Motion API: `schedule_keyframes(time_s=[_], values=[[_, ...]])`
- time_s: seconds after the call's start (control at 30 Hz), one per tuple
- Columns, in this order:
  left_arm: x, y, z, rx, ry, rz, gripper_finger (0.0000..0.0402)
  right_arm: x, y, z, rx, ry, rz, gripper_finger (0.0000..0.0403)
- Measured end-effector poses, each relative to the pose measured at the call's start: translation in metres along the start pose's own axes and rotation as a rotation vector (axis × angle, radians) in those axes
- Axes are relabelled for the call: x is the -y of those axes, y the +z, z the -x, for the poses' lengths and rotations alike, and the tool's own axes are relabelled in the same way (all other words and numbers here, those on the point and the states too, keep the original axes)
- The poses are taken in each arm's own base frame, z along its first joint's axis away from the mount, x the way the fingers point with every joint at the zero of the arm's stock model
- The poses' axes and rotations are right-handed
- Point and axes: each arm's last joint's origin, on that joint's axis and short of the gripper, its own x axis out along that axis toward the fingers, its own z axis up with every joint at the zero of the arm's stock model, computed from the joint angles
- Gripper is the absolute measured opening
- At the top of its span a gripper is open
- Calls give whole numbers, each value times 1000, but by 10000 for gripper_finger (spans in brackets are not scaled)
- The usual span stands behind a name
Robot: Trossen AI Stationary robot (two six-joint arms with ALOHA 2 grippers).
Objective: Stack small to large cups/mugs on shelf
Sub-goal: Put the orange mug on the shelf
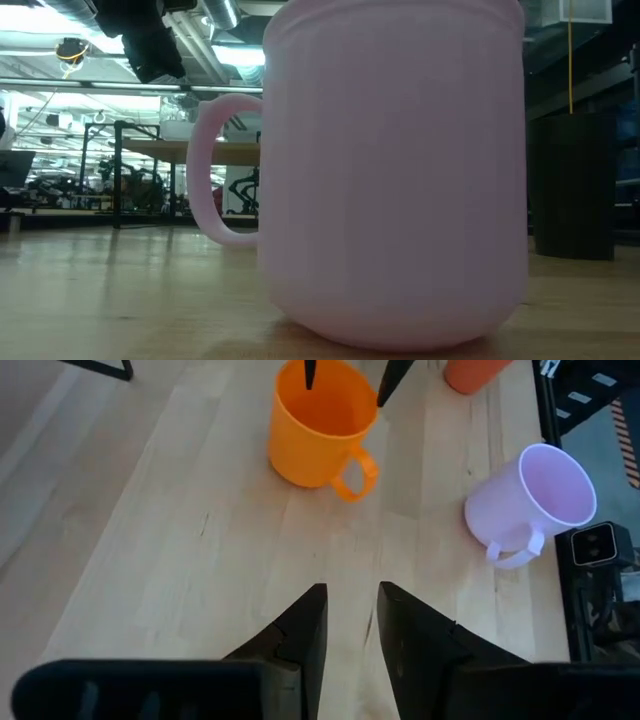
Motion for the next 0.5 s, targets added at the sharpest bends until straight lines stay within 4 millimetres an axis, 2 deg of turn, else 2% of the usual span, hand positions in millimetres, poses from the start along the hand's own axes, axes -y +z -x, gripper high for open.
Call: schedule_keyframes(time_s=[0.23,0.4,0.5], values=[[0,0,0,0,0,0,86,-12,10,9,0,57,96,266],[0,0,0,0,1,0,86,-24,5,0,-39,85,63,266],[0,0,0,0,1,0,86,-29,5,-6,-33,43,81,266]])
